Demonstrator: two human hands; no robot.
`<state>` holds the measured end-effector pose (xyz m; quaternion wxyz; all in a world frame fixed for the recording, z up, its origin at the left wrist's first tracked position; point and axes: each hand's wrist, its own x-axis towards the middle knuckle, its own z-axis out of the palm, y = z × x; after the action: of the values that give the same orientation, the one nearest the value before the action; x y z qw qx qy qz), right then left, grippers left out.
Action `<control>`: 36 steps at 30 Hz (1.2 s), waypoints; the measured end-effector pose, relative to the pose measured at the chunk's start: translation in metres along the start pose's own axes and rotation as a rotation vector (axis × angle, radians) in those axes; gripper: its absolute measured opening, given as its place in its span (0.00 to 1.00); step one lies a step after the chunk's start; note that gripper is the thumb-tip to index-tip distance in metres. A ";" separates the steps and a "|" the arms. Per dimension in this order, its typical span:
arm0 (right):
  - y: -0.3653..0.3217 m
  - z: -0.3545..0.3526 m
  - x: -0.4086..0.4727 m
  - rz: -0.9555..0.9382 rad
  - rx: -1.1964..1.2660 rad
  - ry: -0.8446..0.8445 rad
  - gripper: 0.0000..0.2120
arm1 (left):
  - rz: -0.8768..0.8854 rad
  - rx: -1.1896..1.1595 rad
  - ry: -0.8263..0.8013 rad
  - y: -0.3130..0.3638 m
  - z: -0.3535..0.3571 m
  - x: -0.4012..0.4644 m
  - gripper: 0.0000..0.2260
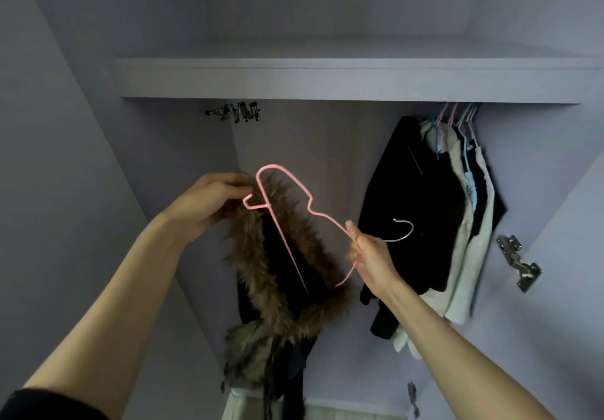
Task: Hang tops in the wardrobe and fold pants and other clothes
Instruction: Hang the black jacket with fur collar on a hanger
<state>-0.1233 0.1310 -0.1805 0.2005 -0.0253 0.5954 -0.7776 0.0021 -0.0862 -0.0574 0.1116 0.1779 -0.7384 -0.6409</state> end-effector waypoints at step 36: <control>-0.085 0.066 -0.014 -0.491 -1.390 -0.552 0.10 | 0.438 0.779 0.285 -0.034 0.009 -0.007 0.06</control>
<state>-0.1156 0.0930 -0.0793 0.1018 -0.4681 0.8513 -0.2143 0.0095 -0.0795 -0.0918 0.2694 0.1325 -0.9214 -0.2466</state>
